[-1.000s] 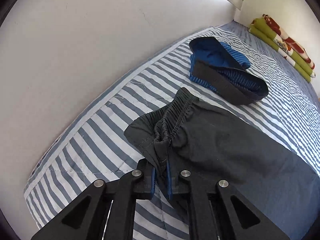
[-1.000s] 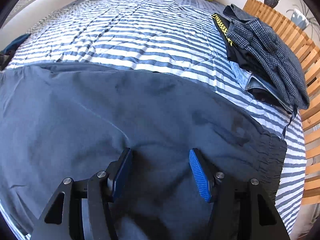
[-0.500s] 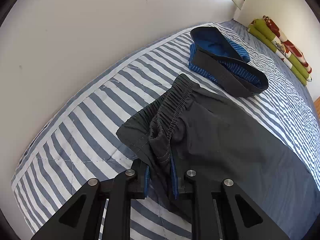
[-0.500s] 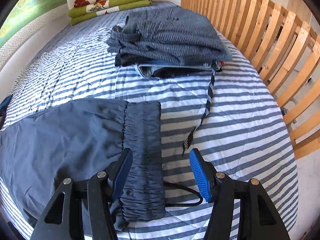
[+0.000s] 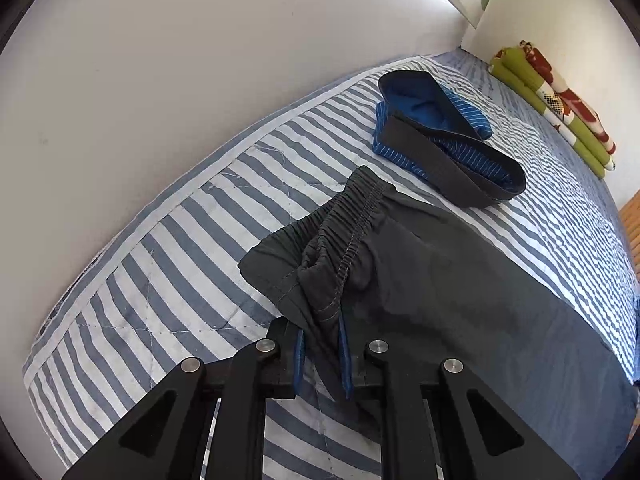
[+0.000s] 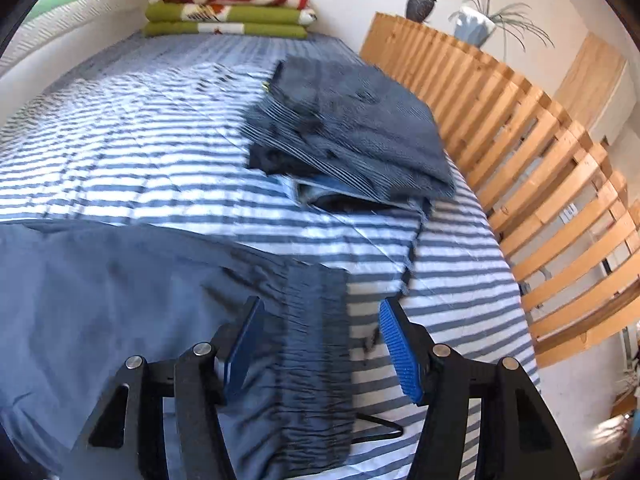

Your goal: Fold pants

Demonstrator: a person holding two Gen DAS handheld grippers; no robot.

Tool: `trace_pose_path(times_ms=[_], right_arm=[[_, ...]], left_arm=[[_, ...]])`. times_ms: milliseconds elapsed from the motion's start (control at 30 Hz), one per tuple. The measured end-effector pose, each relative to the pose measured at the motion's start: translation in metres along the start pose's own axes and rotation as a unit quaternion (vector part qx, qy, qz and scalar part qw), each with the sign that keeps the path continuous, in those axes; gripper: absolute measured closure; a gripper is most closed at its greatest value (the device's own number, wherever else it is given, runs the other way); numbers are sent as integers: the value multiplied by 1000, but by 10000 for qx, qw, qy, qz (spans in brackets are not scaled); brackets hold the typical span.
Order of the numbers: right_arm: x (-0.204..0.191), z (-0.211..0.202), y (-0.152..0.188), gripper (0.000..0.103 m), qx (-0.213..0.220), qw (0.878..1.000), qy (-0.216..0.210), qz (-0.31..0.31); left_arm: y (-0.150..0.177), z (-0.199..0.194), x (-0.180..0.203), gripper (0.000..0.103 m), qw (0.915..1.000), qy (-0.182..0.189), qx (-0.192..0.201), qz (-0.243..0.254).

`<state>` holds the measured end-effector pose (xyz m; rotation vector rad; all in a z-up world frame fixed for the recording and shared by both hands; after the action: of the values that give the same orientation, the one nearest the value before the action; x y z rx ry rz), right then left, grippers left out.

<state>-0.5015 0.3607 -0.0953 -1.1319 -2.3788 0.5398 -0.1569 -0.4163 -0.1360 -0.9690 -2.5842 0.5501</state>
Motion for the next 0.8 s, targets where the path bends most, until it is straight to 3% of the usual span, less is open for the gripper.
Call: trace_pose_path(times_ms=[133,233,333,400,500,667,800], right_arm=[[-90,-1,-23,47,-36,9921,-881,-889],[-159,23,-36,48,-448,9772,-1498,-1434],[-200,56,-49,49,-645,9750,-1302,-1682],[-210,83,-53,49,-779,9787,-791,-1729],[-206,82,-58,49,-852,9811,-902,-1484],[-197,36,-42,49,-663,9779,-1508,-1290],[-186,14,-32,48,-611,9737,-1930,-1041]], left_arm=[[2,3,-1,90,10000,35,-33,17],[2,5,-5,90,9999,92,-59,34],[2,6,-14,90,9997,210,-94,-48],[2,6,-20,92,9992,345,-128,-151],[0,-7,-16,93,9992,386,33,-90],[-4,-54,23,95,9972,416,480,396],[-5,-96,72,95,9898,613,797,1010]])
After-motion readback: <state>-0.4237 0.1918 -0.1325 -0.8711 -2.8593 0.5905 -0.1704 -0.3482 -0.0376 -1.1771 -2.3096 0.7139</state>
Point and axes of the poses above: each gripper's, at about its wrist camera, not at the fingertips, and z roughly the way its jaws point, x to its right, y to its underside, the point moved 1 cm from there along z, roughly the way its jaws point, and after that the axes turned 3 degrees about -x, right-handed, at the moved point
